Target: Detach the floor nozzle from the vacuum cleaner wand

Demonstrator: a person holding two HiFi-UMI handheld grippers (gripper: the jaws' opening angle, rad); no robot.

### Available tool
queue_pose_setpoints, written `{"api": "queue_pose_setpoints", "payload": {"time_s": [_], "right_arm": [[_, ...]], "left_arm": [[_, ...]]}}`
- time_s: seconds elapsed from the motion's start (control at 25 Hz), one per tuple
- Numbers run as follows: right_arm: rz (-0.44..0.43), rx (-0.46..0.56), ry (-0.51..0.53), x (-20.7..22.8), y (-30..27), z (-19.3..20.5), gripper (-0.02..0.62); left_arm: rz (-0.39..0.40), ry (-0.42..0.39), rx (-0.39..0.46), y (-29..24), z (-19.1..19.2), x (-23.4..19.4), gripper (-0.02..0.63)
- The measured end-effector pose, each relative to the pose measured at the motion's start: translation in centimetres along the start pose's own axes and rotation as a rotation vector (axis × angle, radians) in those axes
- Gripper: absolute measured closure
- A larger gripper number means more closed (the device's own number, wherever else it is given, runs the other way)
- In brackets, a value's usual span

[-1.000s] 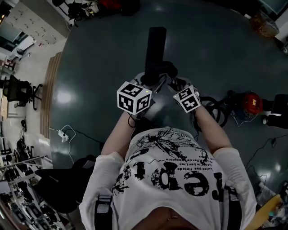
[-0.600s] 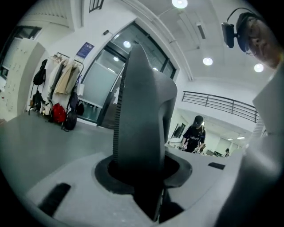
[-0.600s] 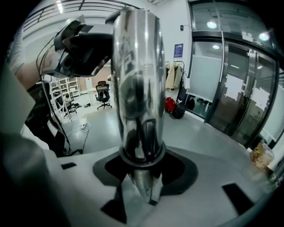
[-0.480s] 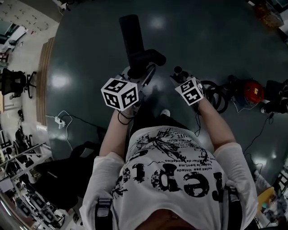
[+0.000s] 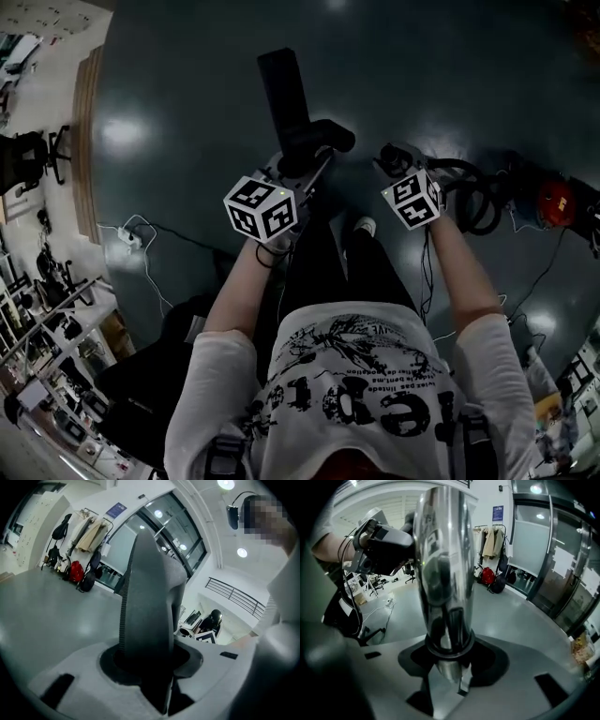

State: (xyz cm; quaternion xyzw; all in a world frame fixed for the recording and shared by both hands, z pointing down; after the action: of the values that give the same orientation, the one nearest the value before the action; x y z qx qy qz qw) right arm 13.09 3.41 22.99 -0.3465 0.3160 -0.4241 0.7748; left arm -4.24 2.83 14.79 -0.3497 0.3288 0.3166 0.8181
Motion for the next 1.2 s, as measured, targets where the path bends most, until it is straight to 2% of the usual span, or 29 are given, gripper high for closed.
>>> {"api": "queue_pose_setpoints", "payload": {"time_s": [0.16, 0.36, 0.6, 0.8, 1.0, 1.2], "right_arm": [[-0.016, -0.051, 0.011, 0.4, -6.4, 0.6, 0.413], [-0.022, -0.083, 0.011, -0.3, -15.2, 4.1, 0.413], [-0.069, -0.125, 0.058, -1.4, -26.4, 9.2, 0.413], [-0.095, -0.099, 0.106, -3.6, -34.2, 10.7, 0.413], [-0.098, -0.145, 0.136, -5.3, -43.3, 12.7, 0.413], [-0.109, -0.135, 0.139, -6.9, -50.5, 15.5, 0.413]], "left_arm": [[-0.022, 0.094, -0.057, -1.8, 0.7, -7.4, 0.477], [-0.082, 0.137, -0.122, -5.3, 4.0, -18.2, 0.477], [-0.106, 0.257, -0.103, -10.3, 7.8, -30.0, 0.477], [-0.158, 0.294, -0.119, -12.6, 11.8, -37.7, 0.477], [-0.184, 0.369, -0.123, -14.9, 15.6, -45.7, 0.477], [-0.228, 0.386, -0.160, -16.1, 20.5, -54.2, 0.477]]}}
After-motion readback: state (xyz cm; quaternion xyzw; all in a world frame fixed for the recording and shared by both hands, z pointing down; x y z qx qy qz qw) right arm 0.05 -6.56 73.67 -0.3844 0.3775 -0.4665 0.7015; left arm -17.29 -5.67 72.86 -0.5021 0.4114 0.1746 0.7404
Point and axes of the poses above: the fingertips, and each gripper's own axes: y backward along the fingers, x to its right, z out of its underside, the point moved 5 cm from there along y, backward along the fingers, and after that the axes turned 15 degrees about y, right-handed, at the moved point
